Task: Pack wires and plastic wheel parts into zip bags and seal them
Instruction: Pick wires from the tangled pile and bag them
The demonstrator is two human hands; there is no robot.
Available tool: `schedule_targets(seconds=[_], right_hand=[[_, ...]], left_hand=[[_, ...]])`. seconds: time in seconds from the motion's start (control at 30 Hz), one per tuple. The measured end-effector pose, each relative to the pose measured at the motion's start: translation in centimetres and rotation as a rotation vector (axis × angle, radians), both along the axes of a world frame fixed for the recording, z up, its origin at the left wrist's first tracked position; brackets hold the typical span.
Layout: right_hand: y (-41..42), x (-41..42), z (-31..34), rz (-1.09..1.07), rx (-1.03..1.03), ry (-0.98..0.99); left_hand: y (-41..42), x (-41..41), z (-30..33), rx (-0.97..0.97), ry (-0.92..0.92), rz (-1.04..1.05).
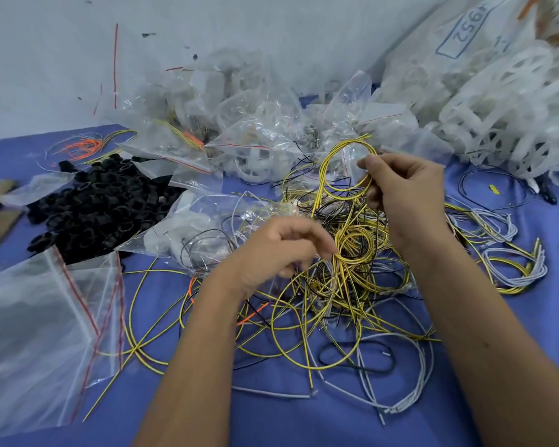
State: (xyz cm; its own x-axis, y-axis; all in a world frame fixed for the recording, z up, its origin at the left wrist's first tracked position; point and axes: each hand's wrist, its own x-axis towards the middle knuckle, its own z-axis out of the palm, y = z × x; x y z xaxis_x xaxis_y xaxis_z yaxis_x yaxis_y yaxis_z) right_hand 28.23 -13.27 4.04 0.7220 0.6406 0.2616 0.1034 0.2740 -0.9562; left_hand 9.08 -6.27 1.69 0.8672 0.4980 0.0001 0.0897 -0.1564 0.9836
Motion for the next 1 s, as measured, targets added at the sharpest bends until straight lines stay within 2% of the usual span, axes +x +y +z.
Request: schedule_targets(seconds=[0.07, 0.13, 0.17, 0.23, 0.3, 0.37, 0.43, 0.7, 0.87, 1.0], right_hand=[[0.0, 0.0, 0.0, -0.005, -0.002, 0.009], [0.0, 0.0, 0.1, -0.01, 0.001, 0.021], [0.0, 0.0, 0.1, -0.014, 0.005, 0.028], [0.0, 0.0, 0.1, -0.016, 0.006, 0.033], [0.0, 0.1, 0.1, -0.017, 0.004, 0.028], [0.0, 0.2, 0.0, -0.018, -0.003, 0.016], [0.0, 0.2, -0.1, -0.016, -0.011, 0.008], [0.2, -0.1, -0.4, -0.03, -0.101, -0.131], [0.4, -1.2, -0.7, -0.078, -0.194, -0.449], [0.7, -3.2, -0.3, -0.26, -0.145, -0.757]], left_hand=[[0.2, -0.3, 0.1, -0.038, 0.008, -0.006], [0.3, -0.2, 0.2, -0.064, -0.077, 0.226], [0.4, 0.0, 0.1, -0.007, -0.109, 0.374], [1.0, 0.3, -0.5, 0.301, -0.033, 0.658], [1.4, 0.1, -1.2, 0.581, 0.186, 0.769], [1.4, 0.1, -1.8, 0.661, 0.401, 0.719], [1.3, 0.3, -2.1, 0.705, 0.522, 0.692], [1.2, -0.2, -1.1, 0.641, 0.585, 0.591], [0.6, 0.7, -1.8, 0.737, 0.615, 0.733], [0.5, 1.1, -1.9, 0.771, 0.603, 0.759]])
